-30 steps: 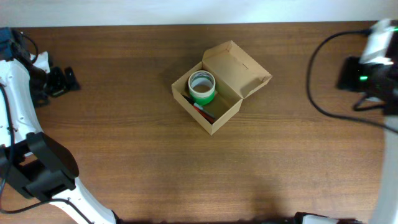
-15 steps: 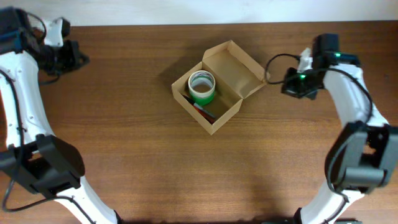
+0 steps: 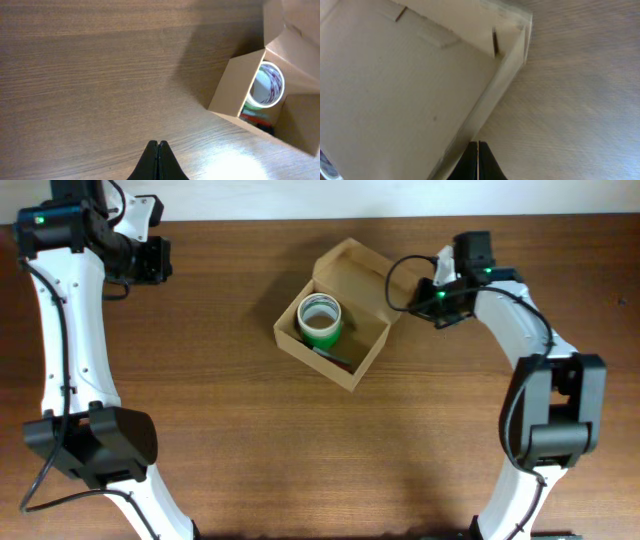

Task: Pack container
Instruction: 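Move both grippers to the box lid flaps at the back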

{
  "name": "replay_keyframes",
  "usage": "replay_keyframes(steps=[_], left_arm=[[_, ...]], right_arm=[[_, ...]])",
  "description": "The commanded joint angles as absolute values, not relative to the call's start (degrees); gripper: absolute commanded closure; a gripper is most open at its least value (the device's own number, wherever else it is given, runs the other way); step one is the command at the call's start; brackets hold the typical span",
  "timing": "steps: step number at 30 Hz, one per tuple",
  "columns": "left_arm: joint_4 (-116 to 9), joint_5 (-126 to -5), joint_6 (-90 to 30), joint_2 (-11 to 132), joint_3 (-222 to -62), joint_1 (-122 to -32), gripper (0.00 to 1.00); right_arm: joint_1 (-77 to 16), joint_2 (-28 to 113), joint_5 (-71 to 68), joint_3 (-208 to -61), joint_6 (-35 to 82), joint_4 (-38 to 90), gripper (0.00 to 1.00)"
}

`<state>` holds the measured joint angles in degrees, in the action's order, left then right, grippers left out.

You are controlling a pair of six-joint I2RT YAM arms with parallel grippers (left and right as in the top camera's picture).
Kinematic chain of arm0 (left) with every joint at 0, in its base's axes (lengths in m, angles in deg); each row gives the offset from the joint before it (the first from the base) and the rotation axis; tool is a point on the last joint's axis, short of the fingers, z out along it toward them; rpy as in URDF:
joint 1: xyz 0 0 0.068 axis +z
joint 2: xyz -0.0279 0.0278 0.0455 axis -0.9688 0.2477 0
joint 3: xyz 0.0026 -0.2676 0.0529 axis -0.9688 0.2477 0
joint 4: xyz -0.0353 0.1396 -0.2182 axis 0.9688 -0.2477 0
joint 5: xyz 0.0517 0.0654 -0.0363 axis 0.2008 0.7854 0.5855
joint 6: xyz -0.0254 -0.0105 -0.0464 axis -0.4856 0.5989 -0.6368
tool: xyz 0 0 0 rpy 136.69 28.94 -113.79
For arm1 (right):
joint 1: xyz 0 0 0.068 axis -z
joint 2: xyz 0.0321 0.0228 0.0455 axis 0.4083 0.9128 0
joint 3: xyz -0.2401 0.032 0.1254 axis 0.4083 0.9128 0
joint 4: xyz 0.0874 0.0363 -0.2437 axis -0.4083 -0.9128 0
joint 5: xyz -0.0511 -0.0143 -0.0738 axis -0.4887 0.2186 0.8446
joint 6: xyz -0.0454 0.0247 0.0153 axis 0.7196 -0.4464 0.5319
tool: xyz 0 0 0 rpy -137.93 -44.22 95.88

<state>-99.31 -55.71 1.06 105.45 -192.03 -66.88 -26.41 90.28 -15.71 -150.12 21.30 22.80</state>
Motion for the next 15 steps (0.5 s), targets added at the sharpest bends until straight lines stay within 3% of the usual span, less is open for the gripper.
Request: replay_keyframes(steps=[1, 12, 15], left_arm=[[-99.9, -53.2, 2.2, 105.7, -192.7, -67.3, 0.98], [-99.8, -53.2, 1.0, 105.8, -192.6, -67.3, 0.97], [-98.4, -53.5, -1.4, 106.2, -192.6, -67.5, 0.9]], right_arm=[[-29.1, 92.1, -17.3, -150.3, 19.7, 26.1, 0.96], [-32.4, 93.0, -20.6, -150.3, 21.8, 33.7, 0.96], [-32.2, 93.0, -21.1, -150.4, 21.9, 33.7, 0.96]])
